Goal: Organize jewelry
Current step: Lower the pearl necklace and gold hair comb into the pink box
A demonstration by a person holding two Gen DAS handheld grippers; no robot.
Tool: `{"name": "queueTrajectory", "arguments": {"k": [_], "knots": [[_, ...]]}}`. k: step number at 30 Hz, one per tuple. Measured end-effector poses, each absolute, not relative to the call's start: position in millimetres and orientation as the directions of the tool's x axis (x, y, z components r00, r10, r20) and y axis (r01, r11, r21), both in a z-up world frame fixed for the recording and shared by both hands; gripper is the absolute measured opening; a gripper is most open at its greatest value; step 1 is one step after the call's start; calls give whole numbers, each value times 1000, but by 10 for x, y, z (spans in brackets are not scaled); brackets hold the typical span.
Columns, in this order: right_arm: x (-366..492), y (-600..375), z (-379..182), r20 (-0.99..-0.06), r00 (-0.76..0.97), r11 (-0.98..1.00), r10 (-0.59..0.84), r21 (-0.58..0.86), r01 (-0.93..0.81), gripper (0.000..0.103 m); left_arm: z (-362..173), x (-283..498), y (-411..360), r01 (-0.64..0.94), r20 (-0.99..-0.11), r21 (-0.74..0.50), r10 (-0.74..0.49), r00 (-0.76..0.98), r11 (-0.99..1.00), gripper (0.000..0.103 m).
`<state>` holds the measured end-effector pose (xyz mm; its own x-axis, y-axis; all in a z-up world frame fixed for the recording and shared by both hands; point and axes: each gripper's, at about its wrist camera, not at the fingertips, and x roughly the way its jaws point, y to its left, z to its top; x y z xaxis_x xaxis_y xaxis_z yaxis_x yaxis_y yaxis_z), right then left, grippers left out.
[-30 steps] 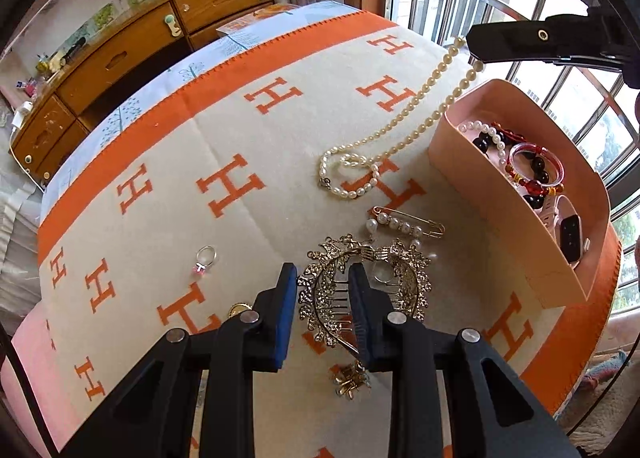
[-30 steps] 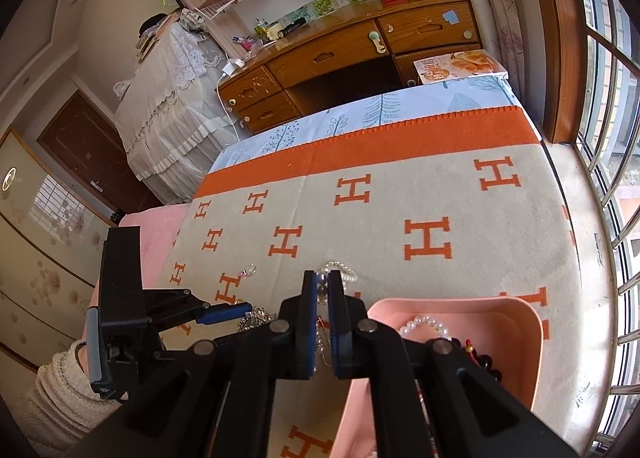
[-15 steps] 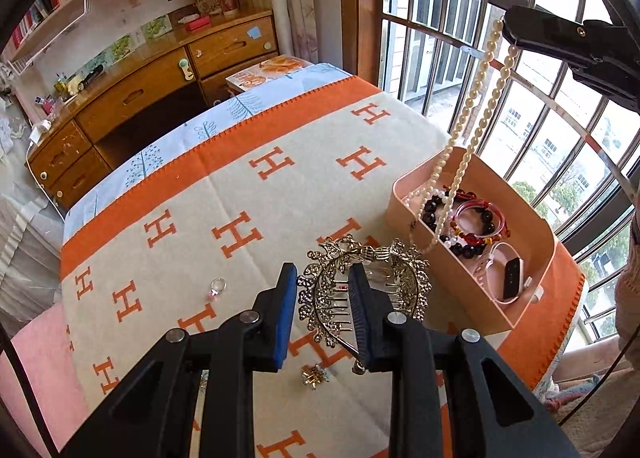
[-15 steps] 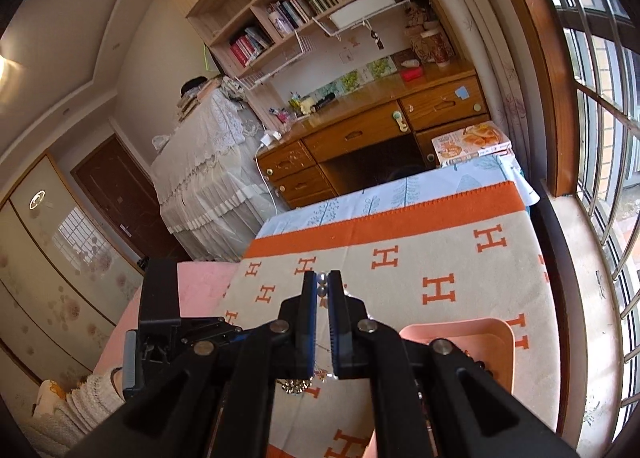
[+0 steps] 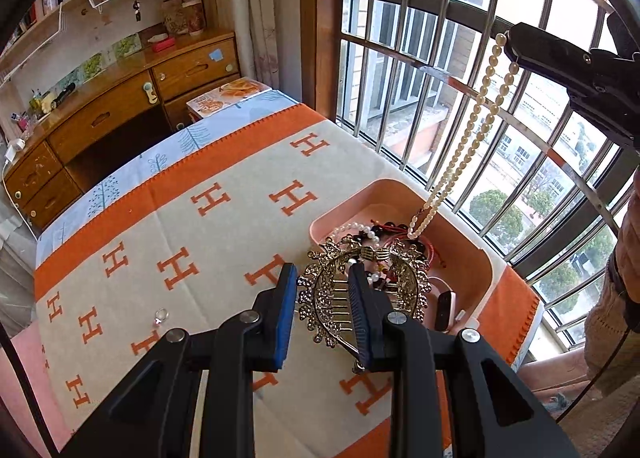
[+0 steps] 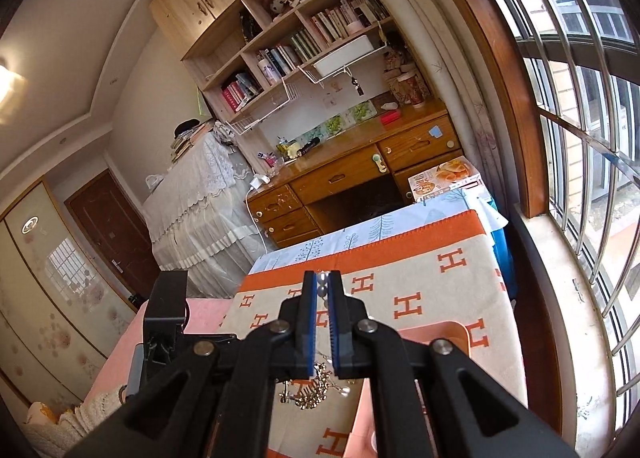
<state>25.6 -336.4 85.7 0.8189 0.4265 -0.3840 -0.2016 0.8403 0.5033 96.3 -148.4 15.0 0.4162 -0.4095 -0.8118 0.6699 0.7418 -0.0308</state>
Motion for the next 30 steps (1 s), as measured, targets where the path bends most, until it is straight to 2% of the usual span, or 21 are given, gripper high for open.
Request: {"name": "queueTrajectory", "arguments": {"k": [4,23,30], "knots": [[201,-3445,784,-399,816,843,419,505,-187,5,58,918,-1637,685,-823,-47,-417,386,727,24],[301,-3597,-13,-580,718,855,385,516,-42,6,-221,819,-2016,718,-858,-101,-425,287,689,24],[343,-3583,-142,-597,691,842,408,539,-32,6,-407,702,-2182,743,-880,-102,-409,243,661,24]]}}
